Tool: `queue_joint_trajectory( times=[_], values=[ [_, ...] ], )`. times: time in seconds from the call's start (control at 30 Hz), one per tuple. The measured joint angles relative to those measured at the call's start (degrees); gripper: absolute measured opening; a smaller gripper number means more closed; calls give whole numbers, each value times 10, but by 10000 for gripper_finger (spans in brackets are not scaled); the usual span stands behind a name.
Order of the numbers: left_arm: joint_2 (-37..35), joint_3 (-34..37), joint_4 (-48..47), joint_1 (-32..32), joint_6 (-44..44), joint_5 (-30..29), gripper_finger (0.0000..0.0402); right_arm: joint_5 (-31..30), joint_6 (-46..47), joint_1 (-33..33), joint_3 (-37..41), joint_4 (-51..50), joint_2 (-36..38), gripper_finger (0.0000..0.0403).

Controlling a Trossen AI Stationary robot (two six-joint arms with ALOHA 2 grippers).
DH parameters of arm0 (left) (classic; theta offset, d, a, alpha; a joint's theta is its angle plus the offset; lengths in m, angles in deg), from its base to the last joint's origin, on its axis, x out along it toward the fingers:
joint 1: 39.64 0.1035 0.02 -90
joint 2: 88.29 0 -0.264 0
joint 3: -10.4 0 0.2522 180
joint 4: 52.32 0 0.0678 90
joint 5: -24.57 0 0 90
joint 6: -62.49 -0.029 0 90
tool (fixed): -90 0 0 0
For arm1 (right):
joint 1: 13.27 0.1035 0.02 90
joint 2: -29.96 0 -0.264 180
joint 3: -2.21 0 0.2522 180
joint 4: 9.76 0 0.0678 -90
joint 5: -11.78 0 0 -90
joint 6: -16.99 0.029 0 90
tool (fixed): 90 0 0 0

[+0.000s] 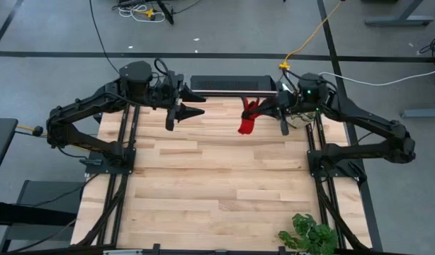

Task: Pick & Place Garden tools in Gardening bag
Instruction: Put the pair of gloves into the gardening bag

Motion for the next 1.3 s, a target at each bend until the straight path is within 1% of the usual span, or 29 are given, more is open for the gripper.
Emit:
queue_joint_trajectory(
  times=[0.13, 0.27, 0.43, 0.63, 0.77, 0.9, 1.03, 1.3],
  values=[
    [0, 0, 0, 0, 0, 0, 222, -46, -38, -6, 0, -71, 18, 3],
    [0, 0, 0, 0, 0, 0, 222, -77, -64, -7, 0, -127, 29, 3],
    [0, 0, -1, 0, 0, -2, 222, -79, -79, -7, 0, -182, 33, 3],
    [0, 0, -1, 0, 0, -11, 222, -83, -79, -7, -2, -205, 33, 3],
    [0, 0, -1, 0, 0, -13, 222, -136, -88, -13, -26, -248, 33, 3],
    [0, 0, -1, 0, 0, -13, 222, -184, -98, -26, -64, -312, 33, 3],
    [0, 0, -1, 0, 0, -13, 222, -245, -109, -38, -106, -378, 33, 3],
    [0, 0, -2, 0, 1, -13, 222, -332, -118, -58, -173, -450, 33, 3]
  ],
)
